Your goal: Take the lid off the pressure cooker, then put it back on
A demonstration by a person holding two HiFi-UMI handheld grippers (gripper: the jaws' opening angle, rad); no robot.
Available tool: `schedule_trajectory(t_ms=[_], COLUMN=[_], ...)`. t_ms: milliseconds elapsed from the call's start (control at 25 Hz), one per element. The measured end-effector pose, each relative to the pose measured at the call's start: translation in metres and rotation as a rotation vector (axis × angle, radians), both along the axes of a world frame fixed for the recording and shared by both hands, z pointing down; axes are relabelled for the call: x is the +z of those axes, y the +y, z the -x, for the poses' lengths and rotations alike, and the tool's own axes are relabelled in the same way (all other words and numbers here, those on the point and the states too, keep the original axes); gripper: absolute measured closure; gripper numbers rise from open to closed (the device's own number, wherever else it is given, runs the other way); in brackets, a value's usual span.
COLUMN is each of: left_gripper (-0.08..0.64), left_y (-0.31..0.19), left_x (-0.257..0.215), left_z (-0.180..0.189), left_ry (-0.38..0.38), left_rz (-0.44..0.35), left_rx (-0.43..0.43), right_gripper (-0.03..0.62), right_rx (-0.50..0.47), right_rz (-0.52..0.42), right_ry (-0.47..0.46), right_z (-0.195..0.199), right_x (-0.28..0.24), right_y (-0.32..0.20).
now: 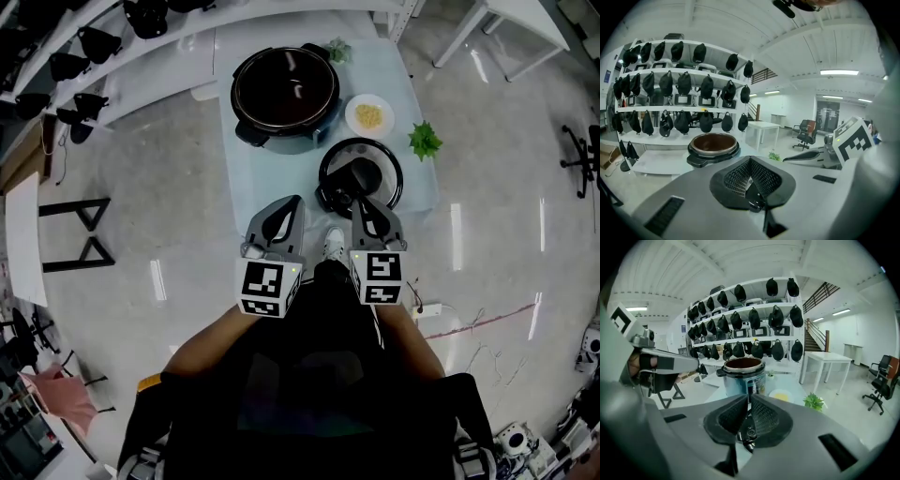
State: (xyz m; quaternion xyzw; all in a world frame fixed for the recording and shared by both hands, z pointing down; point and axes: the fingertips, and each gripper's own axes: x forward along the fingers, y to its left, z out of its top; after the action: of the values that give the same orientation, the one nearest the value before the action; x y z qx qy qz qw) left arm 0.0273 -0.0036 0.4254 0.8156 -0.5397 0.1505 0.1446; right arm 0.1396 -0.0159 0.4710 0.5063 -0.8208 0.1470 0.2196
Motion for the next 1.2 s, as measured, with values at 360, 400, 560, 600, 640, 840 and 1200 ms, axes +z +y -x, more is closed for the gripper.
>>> schedule_trajectory(t_ms=[360,400,560,600,640,840,1200], left_gripper=[0.552,0.552,0.552,0.552,0.552,0.552,0.552], left_y=[0.052,0.058,0.085,0.092,0.099,0.13,0.157], left_x=[-0.02,-0.022,-0.032,-0.033,-0.034,-0.036,-0.053], left_z=[0.02,0.02,0.025,0.027,0.028,0.033,0.044], left_ry=[0.005,0.007,0.024,0.027,0.031,0.038,0.054], left_rz=[-0.051,-0.062,-0.091,-0.095,-0.098,-0.098,-0.124], left_rx=[0.058,0.068,0.098,0.106,0.114,0.149,0.137], right_gripper=[0.569,0.569,0.57,0.571,0.571,0.571,0.571], right_rx=[0.026,0.031,0.05,0.054,0.059,0.085,0.087], right_rz=[-0.053,-0.058,-0.068,-0.069,-0.07,-0.065,-0.086], right_ry=[-0.019,-0.019,-0.021,-0.022,-0.022,-0.027,-0.034], right_z=[0.032,0.034,0.044,0.046,0.049,0.058,0.061], right_x=[-0.039,-0.042,-0.052,-0.054,-0.056,-0.062,-0.083], right_y=[0.058,0.064,0.093,0.1,0.107,0.14,0.168])
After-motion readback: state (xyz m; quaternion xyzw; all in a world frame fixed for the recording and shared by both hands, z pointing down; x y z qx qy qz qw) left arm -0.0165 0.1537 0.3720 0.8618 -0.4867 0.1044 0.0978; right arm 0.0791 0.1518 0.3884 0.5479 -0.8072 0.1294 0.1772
